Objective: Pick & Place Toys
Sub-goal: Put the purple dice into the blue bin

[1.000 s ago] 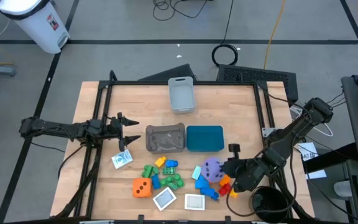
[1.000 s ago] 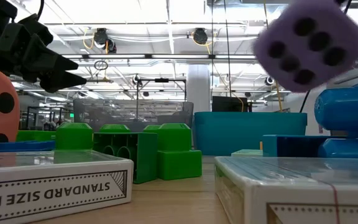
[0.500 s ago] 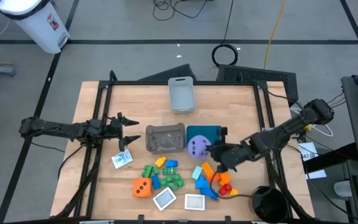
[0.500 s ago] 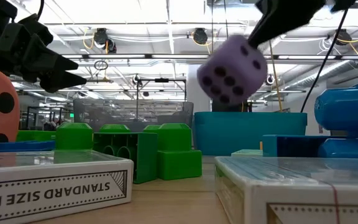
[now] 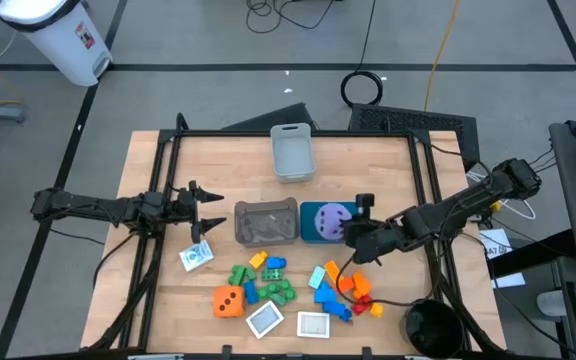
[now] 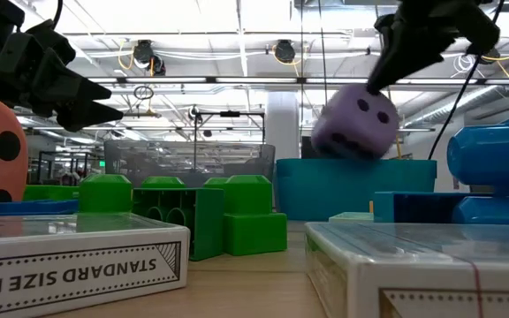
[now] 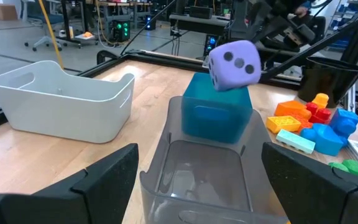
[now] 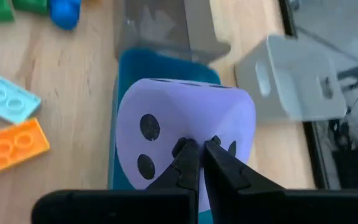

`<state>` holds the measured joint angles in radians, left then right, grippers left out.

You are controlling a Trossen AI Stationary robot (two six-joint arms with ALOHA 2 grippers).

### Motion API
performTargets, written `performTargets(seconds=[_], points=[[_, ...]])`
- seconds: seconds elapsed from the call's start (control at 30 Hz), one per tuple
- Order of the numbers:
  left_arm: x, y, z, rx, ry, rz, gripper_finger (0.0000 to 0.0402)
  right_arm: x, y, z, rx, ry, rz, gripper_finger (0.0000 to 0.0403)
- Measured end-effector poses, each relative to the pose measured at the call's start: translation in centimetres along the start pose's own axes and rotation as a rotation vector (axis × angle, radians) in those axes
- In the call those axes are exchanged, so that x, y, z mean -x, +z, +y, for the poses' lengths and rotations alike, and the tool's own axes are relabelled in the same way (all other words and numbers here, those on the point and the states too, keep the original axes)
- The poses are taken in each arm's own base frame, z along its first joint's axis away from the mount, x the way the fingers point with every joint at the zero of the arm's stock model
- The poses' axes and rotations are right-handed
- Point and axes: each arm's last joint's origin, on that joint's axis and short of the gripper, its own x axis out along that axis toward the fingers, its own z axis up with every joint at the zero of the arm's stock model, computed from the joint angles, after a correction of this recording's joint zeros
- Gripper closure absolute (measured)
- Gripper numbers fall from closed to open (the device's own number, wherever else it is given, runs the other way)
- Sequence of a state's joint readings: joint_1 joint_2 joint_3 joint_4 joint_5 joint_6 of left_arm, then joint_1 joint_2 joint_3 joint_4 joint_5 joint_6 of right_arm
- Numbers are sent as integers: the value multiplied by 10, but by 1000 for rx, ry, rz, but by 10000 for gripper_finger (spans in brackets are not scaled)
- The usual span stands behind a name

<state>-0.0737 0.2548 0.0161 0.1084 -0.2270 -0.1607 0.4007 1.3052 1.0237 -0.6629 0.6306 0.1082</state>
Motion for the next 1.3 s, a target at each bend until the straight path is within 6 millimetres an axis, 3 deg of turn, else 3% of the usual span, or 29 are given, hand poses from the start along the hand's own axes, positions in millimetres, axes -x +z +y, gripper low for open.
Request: performTargets(seconds=[0.47,0.83,0.97,1.13,1.3], points=[[0,0,0,0,0,0,55,-14,-27,7,-8,-10,111,402],[0,0,0,0,0,1,55,-17,-8,5,-156,71,-41,402],[0,0,0,0,0,0,55,-39,7,-6,-185,255,-115,403],[0,0,0,0,0,0,55,-76,7,-28,-179,286,-38,403],[0,0,0,0,0,1,55,-105,7,-36,-168,303,41,403]])
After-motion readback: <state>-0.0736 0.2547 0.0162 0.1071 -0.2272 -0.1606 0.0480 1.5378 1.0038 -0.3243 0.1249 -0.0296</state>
